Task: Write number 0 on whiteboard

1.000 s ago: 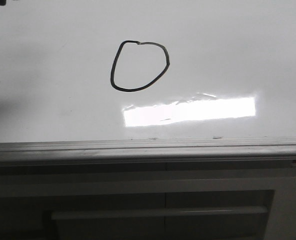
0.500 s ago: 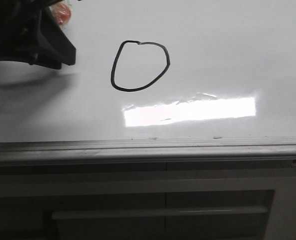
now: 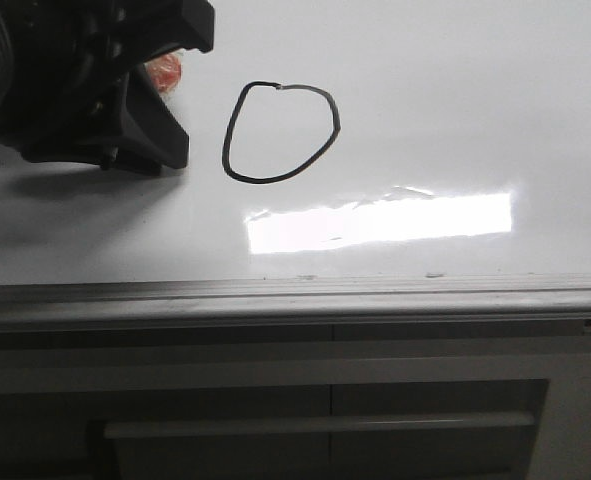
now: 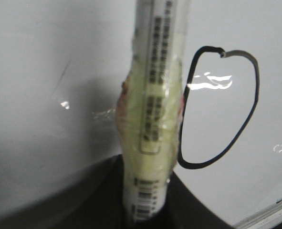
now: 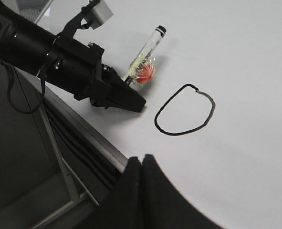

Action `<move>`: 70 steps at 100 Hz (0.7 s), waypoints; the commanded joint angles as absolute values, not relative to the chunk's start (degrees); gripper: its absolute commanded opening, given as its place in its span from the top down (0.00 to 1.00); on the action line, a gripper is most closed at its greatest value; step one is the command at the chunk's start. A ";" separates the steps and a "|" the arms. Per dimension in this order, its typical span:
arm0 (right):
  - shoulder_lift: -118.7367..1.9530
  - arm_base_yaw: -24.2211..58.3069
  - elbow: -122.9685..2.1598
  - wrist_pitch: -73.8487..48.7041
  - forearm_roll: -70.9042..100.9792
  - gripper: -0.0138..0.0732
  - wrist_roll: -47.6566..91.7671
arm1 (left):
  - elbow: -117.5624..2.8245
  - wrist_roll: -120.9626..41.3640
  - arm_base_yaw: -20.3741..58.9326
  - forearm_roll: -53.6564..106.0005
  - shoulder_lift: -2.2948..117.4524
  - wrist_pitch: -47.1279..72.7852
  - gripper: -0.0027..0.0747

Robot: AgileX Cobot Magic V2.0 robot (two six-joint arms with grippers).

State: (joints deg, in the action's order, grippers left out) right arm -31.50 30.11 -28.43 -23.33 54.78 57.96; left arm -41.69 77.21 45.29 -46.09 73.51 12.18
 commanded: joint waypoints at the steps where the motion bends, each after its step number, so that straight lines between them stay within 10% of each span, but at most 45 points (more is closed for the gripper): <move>1: -31.45 29.66 -29.90 -20.52 56.68 0.92 57.85 | -42.99 77.79 45.26 -46.22 73.29 12.97 0.99; 70: -31.45 29.66 -29.90 -20.63 57.75 0.92 57.85 | -42.99 77.79 45.26 -46.41 73.29 16.50 0.53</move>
